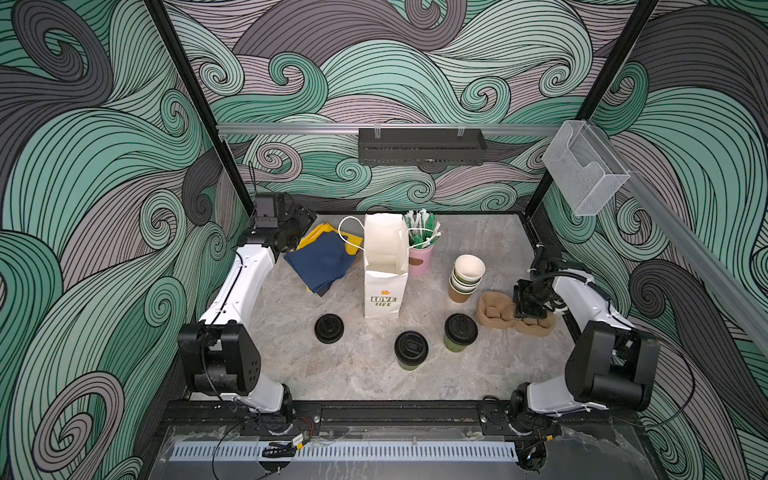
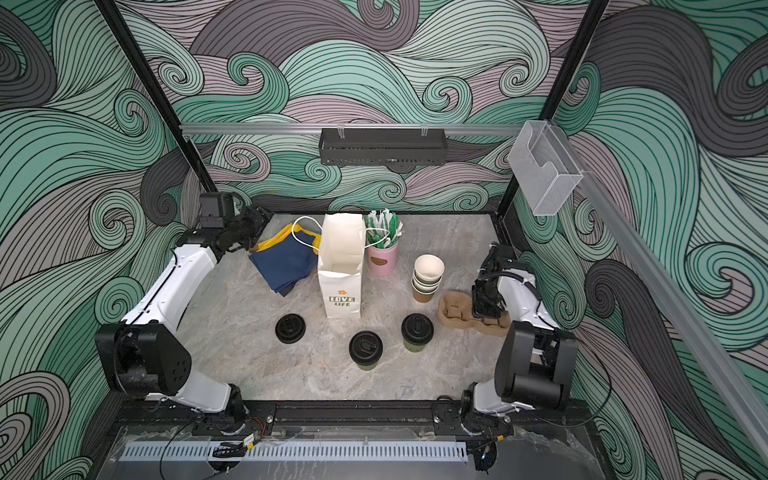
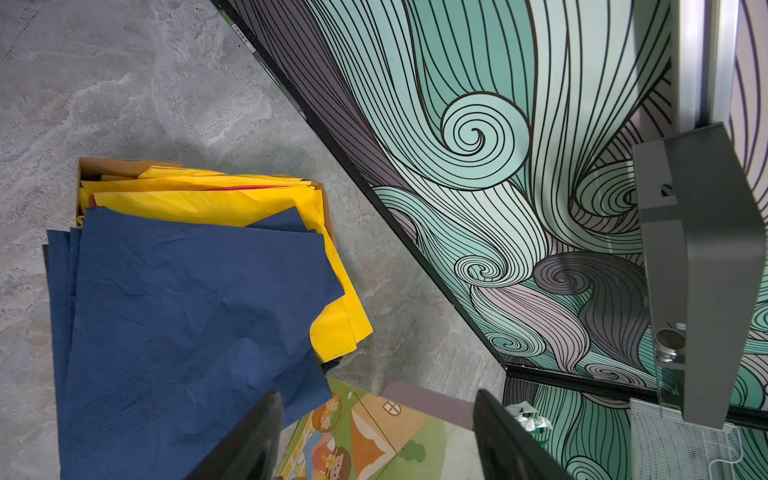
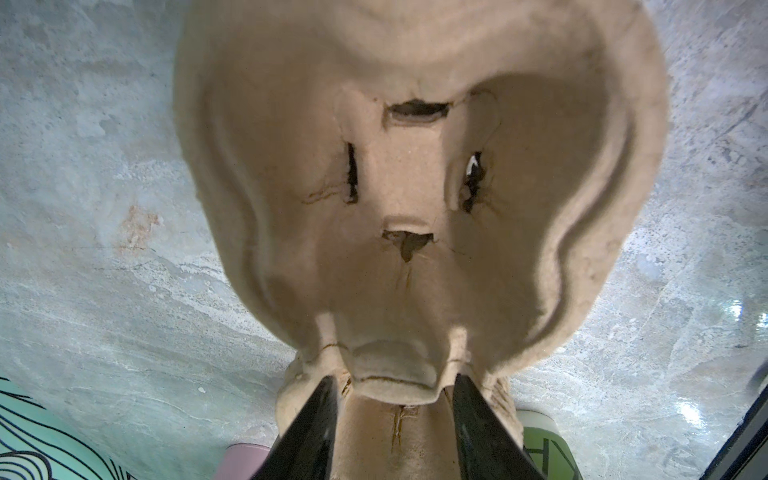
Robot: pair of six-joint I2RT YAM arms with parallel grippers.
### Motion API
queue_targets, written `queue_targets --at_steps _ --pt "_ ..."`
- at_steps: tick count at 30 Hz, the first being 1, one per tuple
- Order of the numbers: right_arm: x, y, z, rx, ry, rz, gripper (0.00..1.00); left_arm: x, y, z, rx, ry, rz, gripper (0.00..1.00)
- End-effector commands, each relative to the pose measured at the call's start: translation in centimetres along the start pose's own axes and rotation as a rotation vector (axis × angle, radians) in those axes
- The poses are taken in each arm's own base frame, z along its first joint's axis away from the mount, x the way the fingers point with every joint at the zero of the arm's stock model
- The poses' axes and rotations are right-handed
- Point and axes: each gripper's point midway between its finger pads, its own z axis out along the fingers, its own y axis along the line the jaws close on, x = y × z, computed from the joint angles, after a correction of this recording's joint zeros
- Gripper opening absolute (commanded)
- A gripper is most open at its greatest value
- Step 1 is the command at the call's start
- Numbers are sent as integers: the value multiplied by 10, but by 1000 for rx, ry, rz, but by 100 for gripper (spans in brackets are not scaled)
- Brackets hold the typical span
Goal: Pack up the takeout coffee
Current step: 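Close the right gripper on the top brown cup holder's edge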
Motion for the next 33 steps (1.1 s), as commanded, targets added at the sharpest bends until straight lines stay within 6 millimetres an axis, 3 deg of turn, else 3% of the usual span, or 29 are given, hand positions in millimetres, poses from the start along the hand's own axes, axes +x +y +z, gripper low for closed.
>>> queue_targets --at_steps 1,16,21,33 --pt "-2 -3 -5 15 -9 51 48 -10 -15 -3 38 -14 -2 74" --pt "0 -1 10 33 10 40 49 -9 -16 -7 42 -12 6 74" --pt "-2 -2 10 33 1 37 45 -10 -17 -9 45 -14 9 74" --pt "-9 9 -13 12 -41 -145 37 -7 -19 -10 53 -1 16 74"
